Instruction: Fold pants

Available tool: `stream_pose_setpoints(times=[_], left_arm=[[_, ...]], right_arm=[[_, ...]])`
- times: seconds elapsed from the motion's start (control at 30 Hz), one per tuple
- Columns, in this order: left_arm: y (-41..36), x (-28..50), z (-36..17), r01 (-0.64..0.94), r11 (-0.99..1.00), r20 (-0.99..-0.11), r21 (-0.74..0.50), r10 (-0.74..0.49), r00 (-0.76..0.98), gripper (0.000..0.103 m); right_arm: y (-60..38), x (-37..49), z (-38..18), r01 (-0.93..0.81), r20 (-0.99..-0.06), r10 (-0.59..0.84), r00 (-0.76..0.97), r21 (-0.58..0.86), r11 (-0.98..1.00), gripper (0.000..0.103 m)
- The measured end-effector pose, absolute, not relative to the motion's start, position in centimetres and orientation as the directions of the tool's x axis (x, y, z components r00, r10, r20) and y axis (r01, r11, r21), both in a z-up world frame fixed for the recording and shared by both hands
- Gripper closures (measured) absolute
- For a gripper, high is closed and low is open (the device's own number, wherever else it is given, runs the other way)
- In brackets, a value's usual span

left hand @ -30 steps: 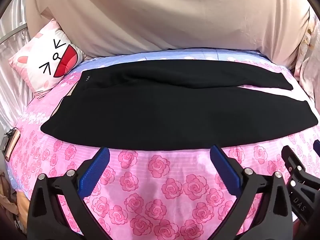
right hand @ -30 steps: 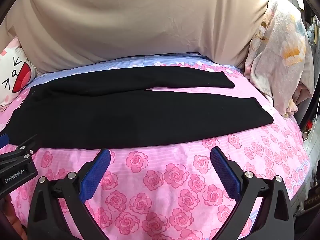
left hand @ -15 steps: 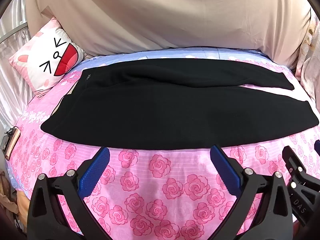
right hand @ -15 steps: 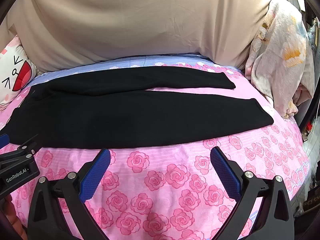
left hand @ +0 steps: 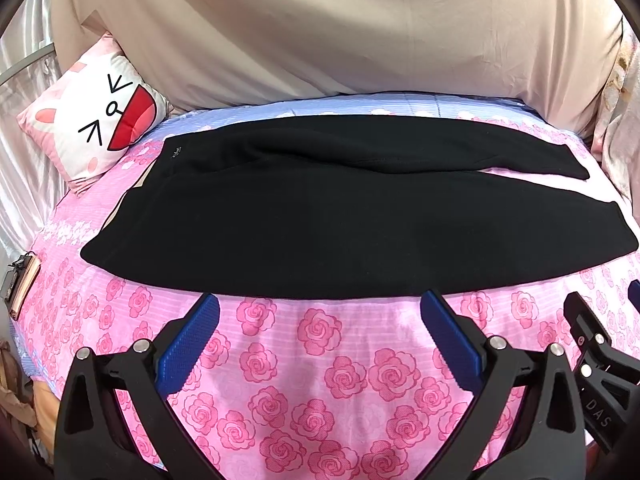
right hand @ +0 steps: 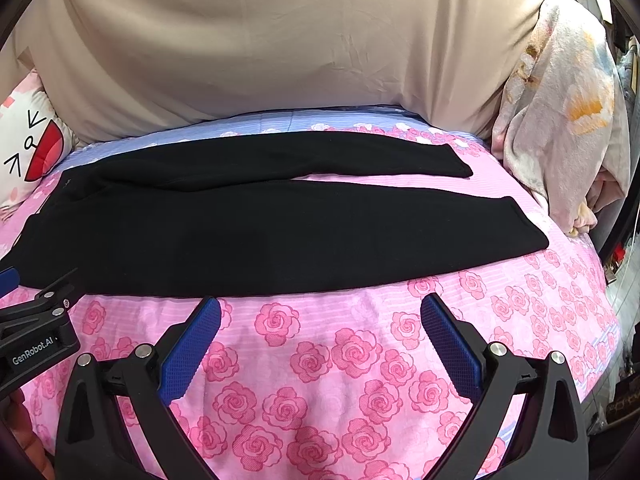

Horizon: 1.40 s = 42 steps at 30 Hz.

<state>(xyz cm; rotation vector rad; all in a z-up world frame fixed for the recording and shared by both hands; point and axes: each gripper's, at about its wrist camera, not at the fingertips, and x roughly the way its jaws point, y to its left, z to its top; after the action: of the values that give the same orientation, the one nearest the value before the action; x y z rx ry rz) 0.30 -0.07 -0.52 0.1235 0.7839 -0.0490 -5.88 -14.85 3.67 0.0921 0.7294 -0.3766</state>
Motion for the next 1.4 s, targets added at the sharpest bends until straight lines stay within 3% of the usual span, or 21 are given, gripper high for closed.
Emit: stream_pose_setpoints(times=[1.4], left_arm=[[-0.2,1.0,-0.2,0.073,0.992,-0.710,0.106,0.025,0.703,0.005]], right_arm=[[-15.9,-5.2,3.3,0.369,-0.670,-0.301,0.678,-0.044,0.928,0.005]])
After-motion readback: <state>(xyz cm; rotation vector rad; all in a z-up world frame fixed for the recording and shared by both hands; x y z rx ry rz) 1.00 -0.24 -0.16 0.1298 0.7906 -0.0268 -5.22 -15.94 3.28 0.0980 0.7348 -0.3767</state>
